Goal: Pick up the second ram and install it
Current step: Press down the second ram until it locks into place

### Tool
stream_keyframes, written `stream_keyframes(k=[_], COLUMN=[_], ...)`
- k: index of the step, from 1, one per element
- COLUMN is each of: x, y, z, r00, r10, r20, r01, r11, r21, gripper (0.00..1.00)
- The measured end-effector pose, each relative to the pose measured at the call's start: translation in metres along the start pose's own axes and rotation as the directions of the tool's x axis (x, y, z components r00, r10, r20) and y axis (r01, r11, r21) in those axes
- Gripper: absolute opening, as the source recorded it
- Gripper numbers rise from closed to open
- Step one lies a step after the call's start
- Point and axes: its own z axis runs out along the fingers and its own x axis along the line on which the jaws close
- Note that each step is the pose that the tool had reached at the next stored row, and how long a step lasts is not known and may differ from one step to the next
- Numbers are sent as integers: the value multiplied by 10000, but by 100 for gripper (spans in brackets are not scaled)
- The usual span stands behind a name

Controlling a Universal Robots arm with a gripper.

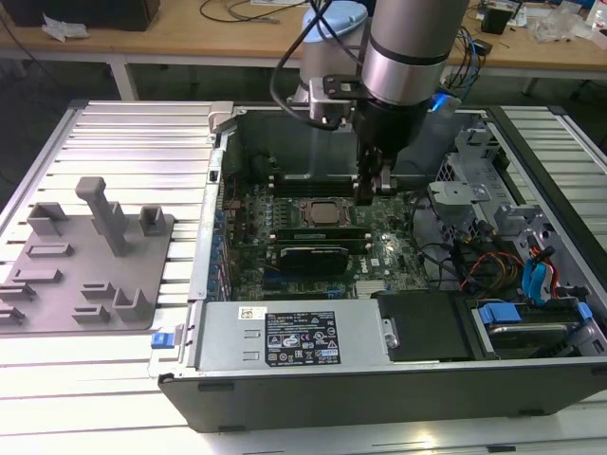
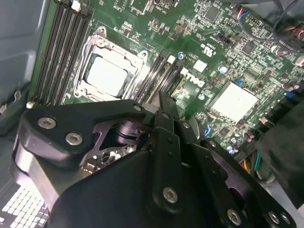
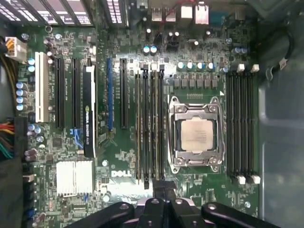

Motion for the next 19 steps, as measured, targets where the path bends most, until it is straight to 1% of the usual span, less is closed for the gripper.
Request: stream_keyframes(k=[2,5,6,7,8,9,13,14,15,17,19], x=[5,8,9,10,13,16,21,23,14,-18,-22], y=[-1,-12,-28,-65,-82,-88,-99,-99,-100,-100,-101], z=[75,125,141,165,223,261,339,377,415,462,506], r00=[10000,10000,10000,10000,10000,10000,10000,10000,10000,10000,10000], r10=[0,0,1,0,1,1,2,2,2,2,-1], r20=[-1,-1,0,0,0,0,1,-1,0,1,-1], r01=[0,0,-1,0,-1,-1,-2,-2,-2,-2,1], r11=[10000,10000,10000,10000,10000,10000,10000,10000,10000,10000,10000], r21=[0,0,1,0,0,0,0,0,0,1,0], gripper=[8,8,8,8,8,8,8,8,8,8,8])
